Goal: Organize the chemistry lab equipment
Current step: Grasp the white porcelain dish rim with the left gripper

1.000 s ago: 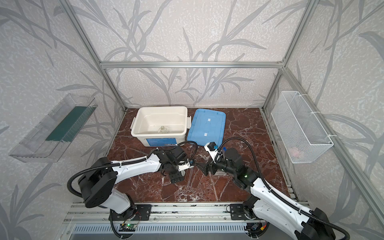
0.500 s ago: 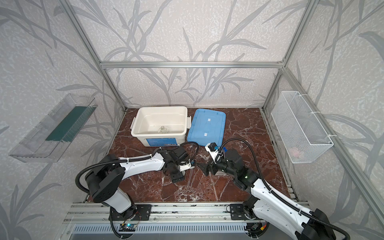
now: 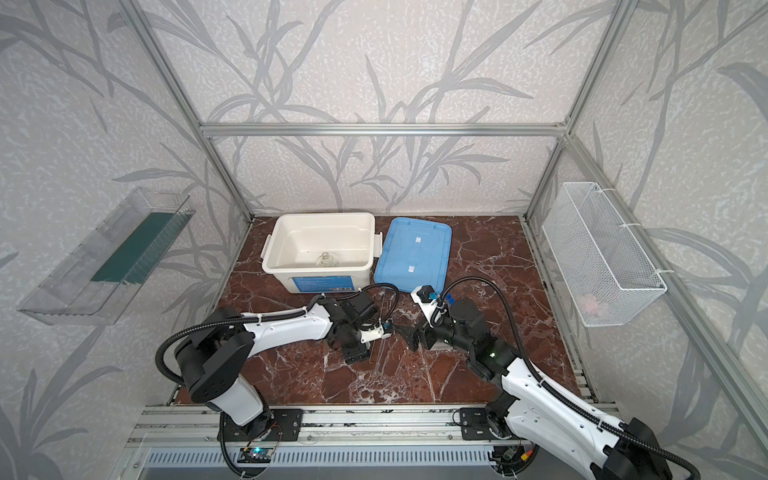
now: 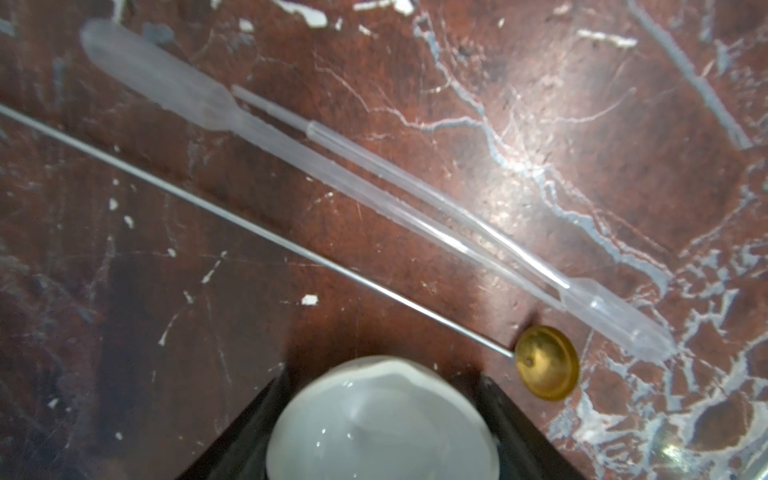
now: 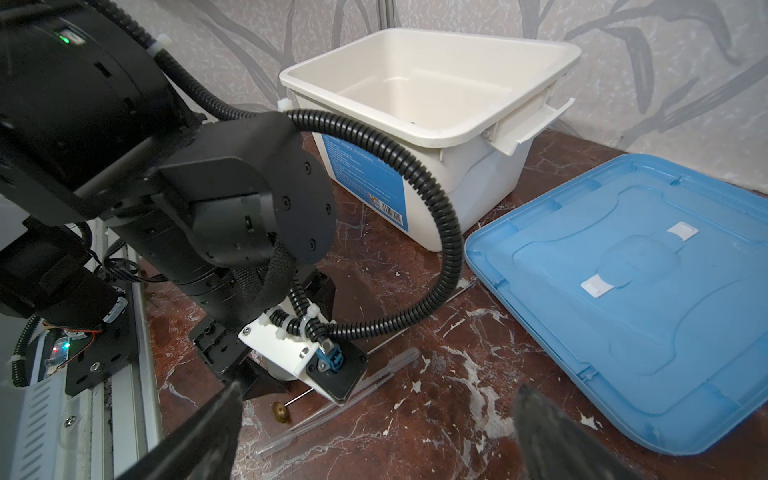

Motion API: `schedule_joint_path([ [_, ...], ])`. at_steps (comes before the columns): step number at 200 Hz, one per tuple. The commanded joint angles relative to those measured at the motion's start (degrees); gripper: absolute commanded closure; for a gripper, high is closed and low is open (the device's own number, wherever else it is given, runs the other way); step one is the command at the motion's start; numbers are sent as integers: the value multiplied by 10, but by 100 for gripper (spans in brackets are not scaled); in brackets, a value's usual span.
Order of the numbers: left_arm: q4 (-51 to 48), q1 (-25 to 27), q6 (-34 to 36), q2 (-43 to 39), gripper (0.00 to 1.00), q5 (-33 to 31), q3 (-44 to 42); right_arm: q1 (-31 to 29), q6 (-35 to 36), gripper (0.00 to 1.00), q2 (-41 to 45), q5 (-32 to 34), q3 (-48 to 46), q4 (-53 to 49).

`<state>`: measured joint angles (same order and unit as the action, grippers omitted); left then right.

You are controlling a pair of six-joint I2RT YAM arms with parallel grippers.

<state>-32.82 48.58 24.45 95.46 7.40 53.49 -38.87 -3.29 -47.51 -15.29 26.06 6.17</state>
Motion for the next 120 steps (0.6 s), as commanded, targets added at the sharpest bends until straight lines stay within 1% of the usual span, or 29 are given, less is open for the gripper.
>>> schedule_joint_path([
  [1,-27,-1,9,5,32,2,5,1,6,1,6,8,-5,8],
  [13,-27,-1,7,3,36,0,4,2,6,1,5,9,-4,7],
  [26,-27,-1,6,0,36,-4,5,2,6,1,4,10,-4,6],
  [39,-26,-1,5,-3,44,-7,6,2,7,1,4,10,-4,6],
  [99,-30,-7,-2,-30,43,-15,6,2,8,1,-8,11,1,2],
  [114,-33,-8,-7,-39,46,-18,8,2,8,1,-11,9,2,2],
  [120,-35,-9,-10,-43,49,-21,9,2,8,1,-12,9,3,2],
])
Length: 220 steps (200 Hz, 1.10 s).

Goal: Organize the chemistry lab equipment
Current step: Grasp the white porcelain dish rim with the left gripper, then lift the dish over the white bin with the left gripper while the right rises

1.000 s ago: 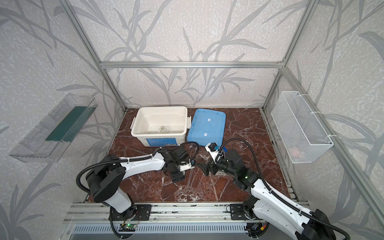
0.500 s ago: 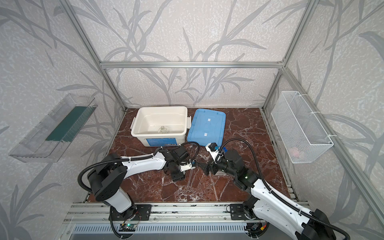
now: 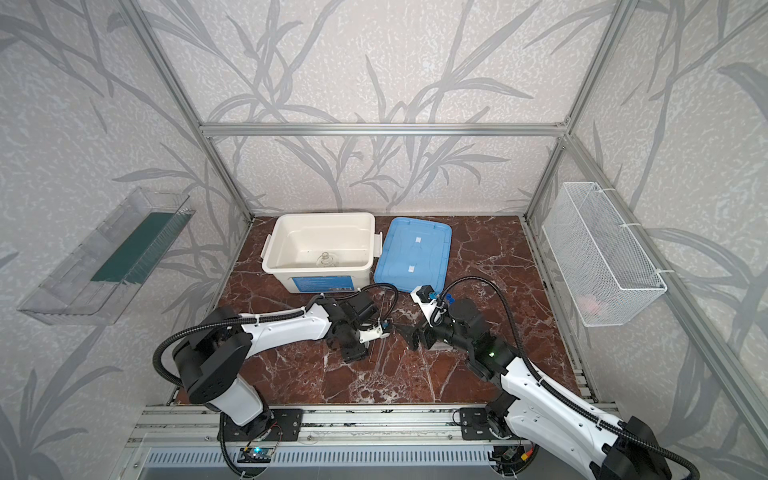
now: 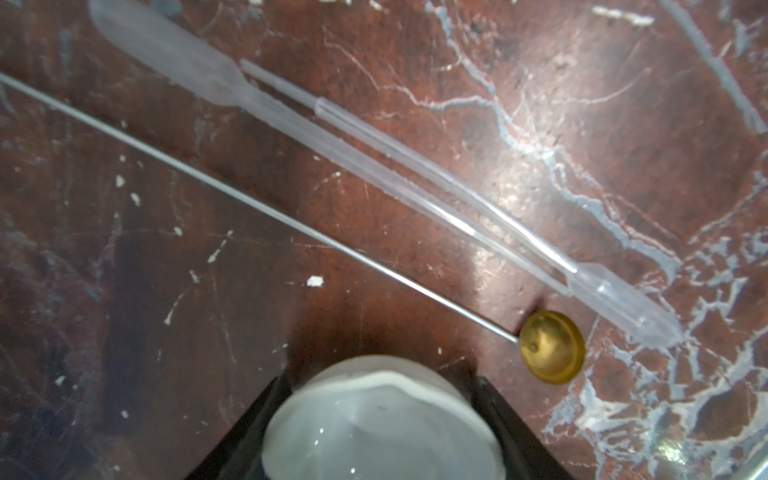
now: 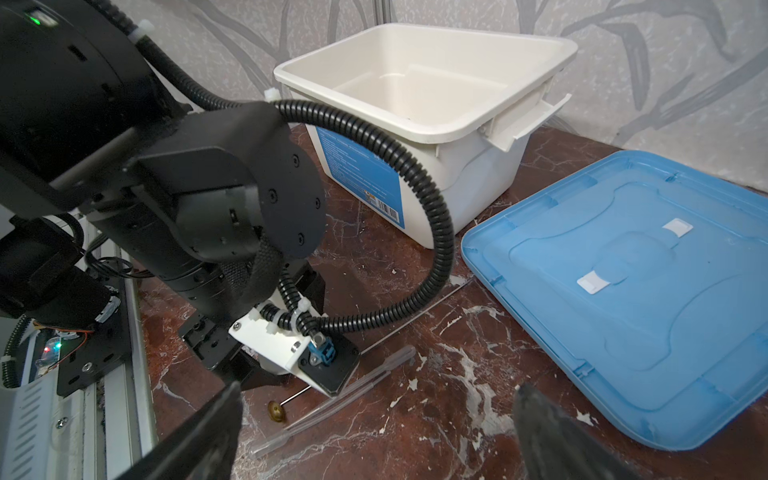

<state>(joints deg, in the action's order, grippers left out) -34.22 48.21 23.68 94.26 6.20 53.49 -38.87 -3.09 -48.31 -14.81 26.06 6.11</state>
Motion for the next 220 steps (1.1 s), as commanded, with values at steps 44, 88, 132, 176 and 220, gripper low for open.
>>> schedule_joint_path([
  [44,-25,-15,-33,-83,55,-36,18,2,5,1,-4,1,12,5],
  [88,-65,-35,-86,-152,60,-63,64,0,3,1,-23,-16,49,6],
  [132,-113,-91,-152,-198,64,-32,157,-14,9,1,-79,-15,124,14],
  [176,-181,-190,-223,-143,66,-2,291,-34,-7,1,-183,-3,252,0],
  [220,-215,-314,-305,-46,71,-17,377,-56,-25,1,-306,10,392,-23],
])
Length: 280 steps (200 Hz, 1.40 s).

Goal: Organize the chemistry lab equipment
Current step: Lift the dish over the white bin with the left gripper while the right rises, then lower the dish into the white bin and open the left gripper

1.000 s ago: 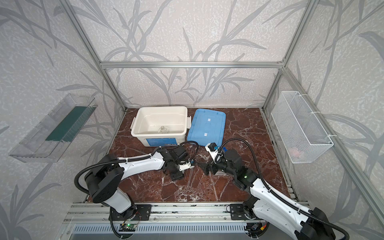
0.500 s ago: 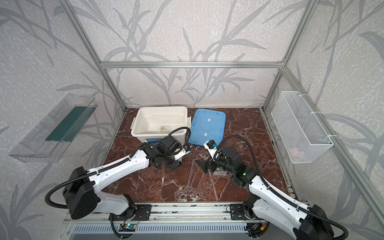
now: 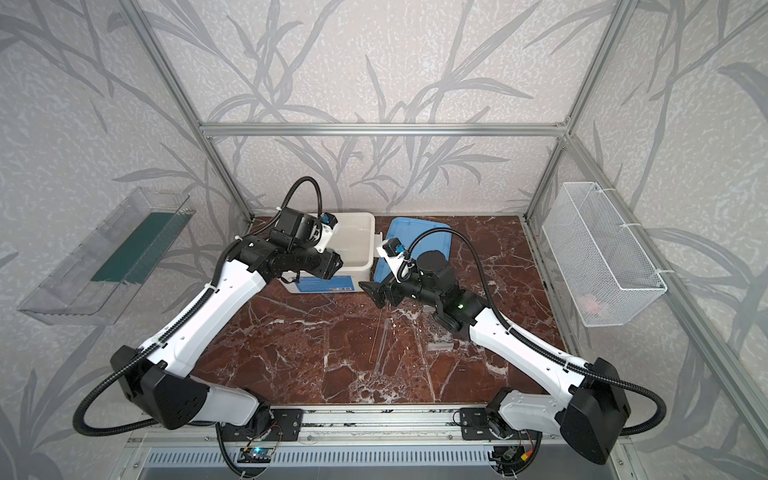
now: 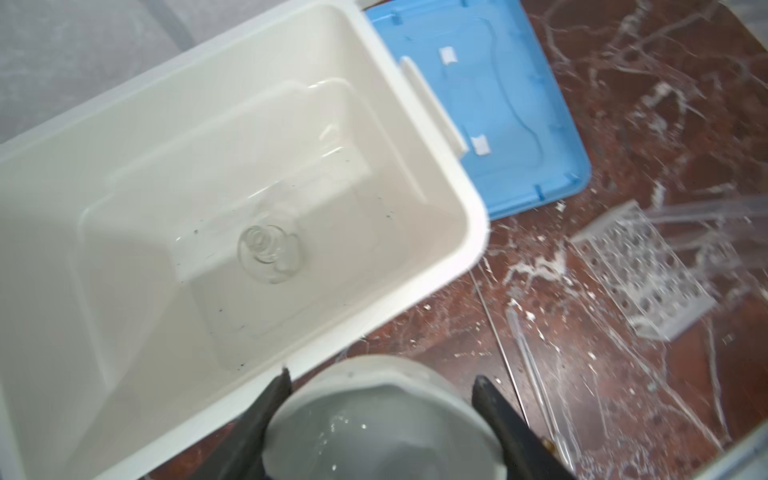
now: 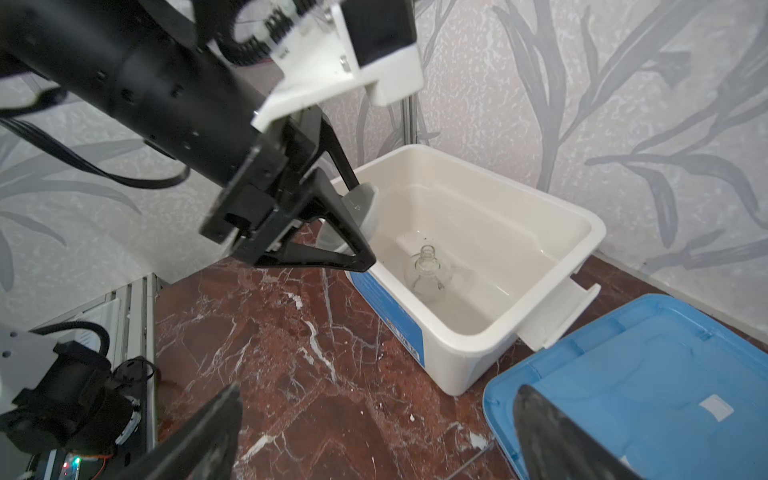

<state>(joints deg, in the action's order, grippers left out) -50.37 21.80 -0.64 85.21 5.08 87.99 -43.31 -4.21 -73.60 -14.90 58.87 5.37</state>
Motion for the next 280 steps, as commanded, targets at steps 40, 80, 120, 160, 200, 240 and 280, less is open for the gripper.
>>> schedule_joint_path([
  [40,-88,-112,-52,136,74,-50,88,-23,-32,1,-179,-20,201,-68],
  [80,-123,-135,-53,237,73,-127,159,-30,-36,0,-287,-23,306,-117],
  [120,-149,-139,-50,314,74,-123,196,-34,-39,0,-320,-9,336,-126],
  [160,-149,-137,-67,309,79,-101,167,-36,-48,0,-312,5,312,-108],
  [200,-139,-135,-73,274,77,-76,112,-44,-62,0,-302,13,273,-73],
  [240,-122,-135,-87,311,77,-65,117,-47,-58,0,-312,18,292,-88],
  [280,-116,-135,-93,363,76,-67,157,-48,-57,0,-320,23,297,-90],
])
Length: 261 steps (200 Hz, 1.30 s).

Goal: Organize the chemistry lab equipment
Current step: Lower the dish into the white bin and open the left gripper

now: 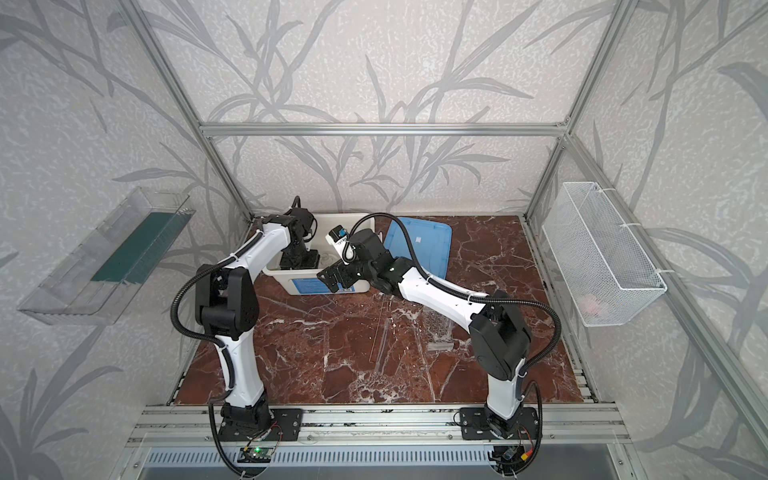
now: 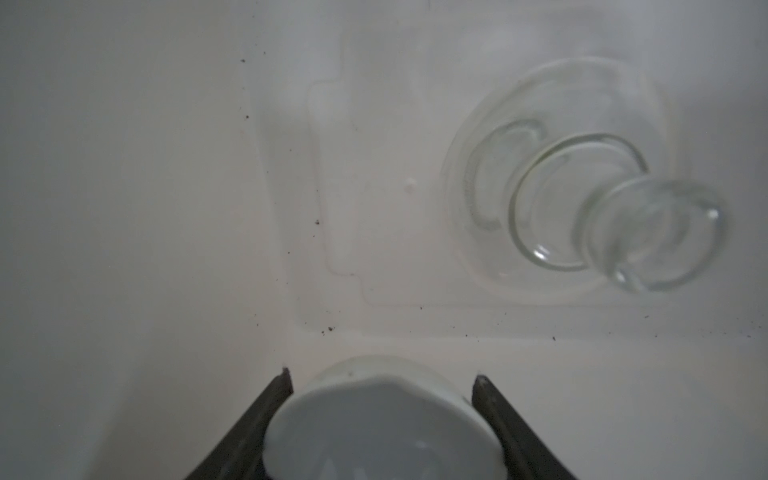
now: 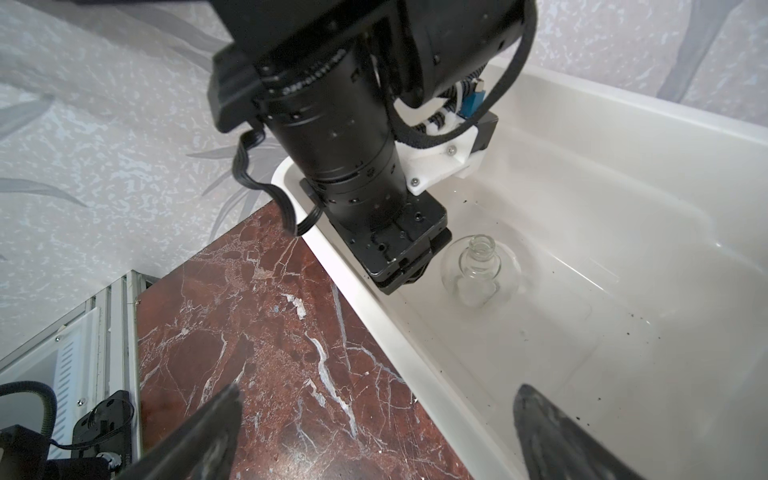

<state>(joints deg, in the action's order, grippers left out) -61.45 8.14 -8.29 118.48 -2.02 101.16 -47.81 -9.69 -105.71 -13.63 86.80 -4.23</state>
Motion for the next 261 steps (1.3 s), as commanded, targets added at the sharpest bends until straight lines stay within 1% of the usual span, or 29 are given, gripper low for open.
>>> schedule_joint_path([
  [1,-4,1,-17,31,75,5,25,-3,-2,0,1,11,18,6],
  [33,2,2,-25,49,74,22,25,-4,0,0,-4,15,19,6],
  [64,30,3,-30,50,72,24,-9,-3,0,0,-9,15,20,8],
  [82,41,5,-32,52,69,20,-20,-4,-1,0,-12,15,20,10],
  [107,59,7,-38,51,65,22,-42,-2,-9,0,-14,10,18,20],
  [124,72,8,-44,45,64,20,-57,2,-24,0,-14,1,15,33],
  [150,77,8,-46,31,64,19,-69,2,-26,0,-13,4,13,35],
  [154,77,9,-47,28,62,20,-69,2,-26,0,-12,4,13,35],
  [163,80,10,-49,18,56,20,-73,2,-26,0,-11,5,13,33],
  [180,81,12,-48,3,50,18,-75,2,-24,0,-9,8,13,32],
  [201,81,12,-48,-8,46,15,-74,2,-23,0,-5,9,13,28],
  [227,79,12,-49,-21,38,17,-76,2,-21,0,3,12,13,23],
  [261,80,12,-47,-32,34,12,-81,3,-18,0,11,15,11,19],
])
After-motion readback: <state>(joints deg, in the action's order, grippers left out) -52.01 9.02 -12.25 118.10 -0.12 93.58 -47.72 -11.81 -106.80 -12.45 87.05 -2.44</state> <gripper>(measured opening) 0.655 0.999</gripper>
